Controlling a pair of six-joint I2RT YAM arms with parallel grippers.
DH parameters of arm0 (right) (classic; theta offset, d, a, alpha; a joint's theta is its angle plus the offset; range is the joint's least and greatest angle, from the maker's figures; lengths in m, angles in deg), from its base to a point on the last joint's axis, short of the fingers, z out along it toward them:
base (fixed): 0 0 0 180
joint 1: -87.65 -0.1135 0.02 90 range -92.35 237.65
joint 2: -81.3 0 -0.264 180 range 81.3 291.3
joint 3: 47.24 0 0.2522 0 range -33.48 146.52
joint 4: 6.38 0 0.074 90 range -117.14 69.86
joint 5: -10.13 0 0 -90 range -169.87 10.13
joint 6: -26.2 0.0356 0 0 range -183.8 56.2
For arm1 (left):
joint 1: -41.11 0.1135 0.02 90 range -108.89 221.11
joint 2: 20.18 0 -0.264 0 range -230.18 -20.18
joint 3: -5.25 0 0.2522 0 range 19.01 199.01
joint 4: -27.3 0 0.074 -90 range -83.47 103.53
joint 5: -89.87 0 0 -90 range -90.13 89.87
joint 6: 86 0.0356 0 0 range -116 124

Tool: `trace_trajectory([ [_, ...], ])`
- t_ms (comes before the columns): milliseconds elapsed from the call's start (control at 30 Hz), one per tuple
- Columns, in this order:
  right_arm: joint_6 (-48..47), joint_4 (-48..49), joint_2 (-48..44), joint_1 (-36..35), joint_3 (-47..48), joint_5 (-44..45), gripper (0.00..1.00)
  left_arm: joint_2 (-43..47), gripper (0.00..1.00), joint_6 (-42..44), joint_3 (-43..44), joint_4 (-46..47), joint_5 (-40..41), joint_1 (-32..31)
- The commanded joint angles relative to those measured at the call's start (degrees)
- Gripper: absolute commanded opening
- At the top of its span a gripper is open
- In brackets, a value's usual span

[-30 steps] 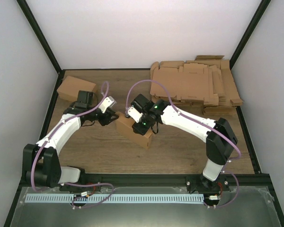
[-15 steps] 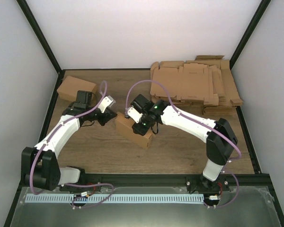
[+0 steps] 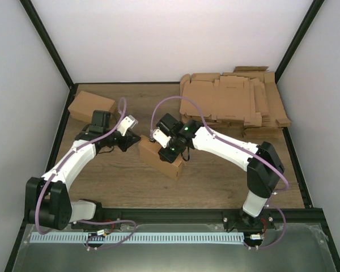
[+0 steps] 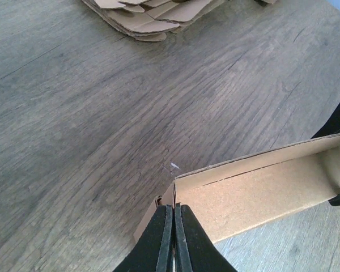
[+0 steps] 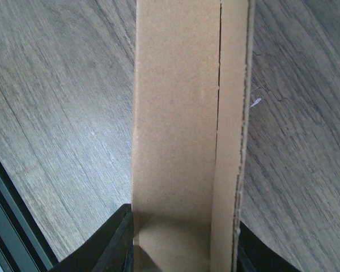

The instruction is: Fold the paper box

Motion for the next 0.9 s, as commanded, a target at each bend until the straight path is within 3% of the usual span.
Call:
trace_trajectory([
  [0,1.62,0.85,-0.08,-0.39,2.22,2.29,0.29,1.94,0.04,-3.47,-2.74,1.57,-1.95,-1.44],
  [533,2.17,1.56,-2.02,-0.39,2.11,9.36,0.29,7.43,0.04,-13.32,-12.17,13.01,6.15,-6.11],
  [867,2.85,2.66,-4.50,-0.35,1.78,15.40,0.45,8.96,0.04,-16.91,-15.03,16.91,10.47,-10.16],
])
